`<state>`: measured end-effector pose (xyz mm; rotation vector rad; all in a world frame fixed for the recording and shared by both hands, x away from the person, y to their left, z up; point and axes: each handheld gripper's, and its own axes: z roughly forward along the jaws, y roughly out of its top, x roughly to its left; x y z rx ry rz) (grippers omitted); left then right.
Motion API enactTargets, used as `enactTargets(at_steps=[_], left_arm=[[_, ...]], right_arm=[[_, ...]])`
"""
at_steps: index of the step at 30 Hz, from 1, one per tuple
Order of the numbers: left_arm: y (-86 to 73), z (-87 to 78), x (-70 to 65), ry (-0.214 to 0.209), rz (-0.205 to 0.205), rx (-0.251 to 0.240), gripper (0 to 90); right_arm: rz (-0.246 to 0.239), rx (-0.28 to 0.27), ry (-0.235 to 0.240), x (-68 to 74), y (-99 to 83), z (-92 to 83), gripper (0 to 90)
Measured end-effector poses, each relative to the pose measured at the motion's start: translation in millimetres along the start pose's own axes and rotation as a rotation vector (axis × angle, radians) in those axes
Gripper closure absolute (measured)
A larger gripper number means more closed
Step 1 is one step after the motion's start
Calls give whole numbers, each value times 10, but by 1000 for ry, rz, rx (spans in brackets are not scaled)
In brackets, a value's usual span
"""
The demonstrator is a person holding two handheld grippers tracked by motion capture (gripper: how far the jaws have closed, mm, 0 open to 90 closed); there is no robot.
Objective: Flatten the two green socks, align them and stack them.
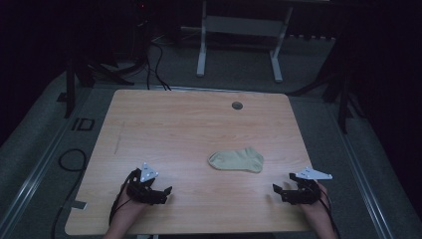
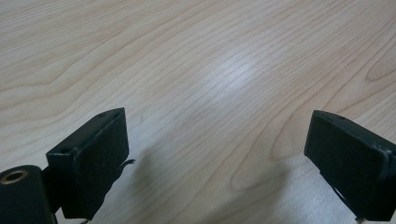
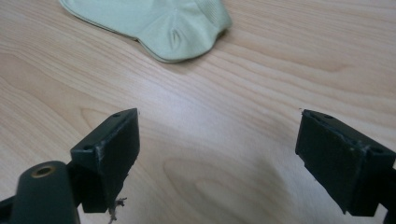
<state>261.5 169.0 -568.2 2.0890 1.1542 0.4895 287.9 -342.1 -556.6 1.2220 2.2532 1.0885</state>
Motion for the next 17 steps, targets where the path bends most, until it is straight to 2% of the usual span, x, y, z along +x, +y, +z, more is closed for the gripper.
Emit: enactTargets(at_steps=[4, 7, 11, 17], left_arm=[[-58, -83, 27, 6, -11, -23, 64], [-135, -127, 43, 22, -9, -20, 64], [-219, -157, 63, 30, -32, -17, 64], [-240, -178, 70, 35, -46, -31, 64]], right_arm=[[23, -3, -9, -24, -77, -49, 137], [45, -13, -21, -38, -136, -94, 137], [53, -22, -38, -60, -184, -125, 138], [58, -25, -48, -69, -192, -121, 138]])
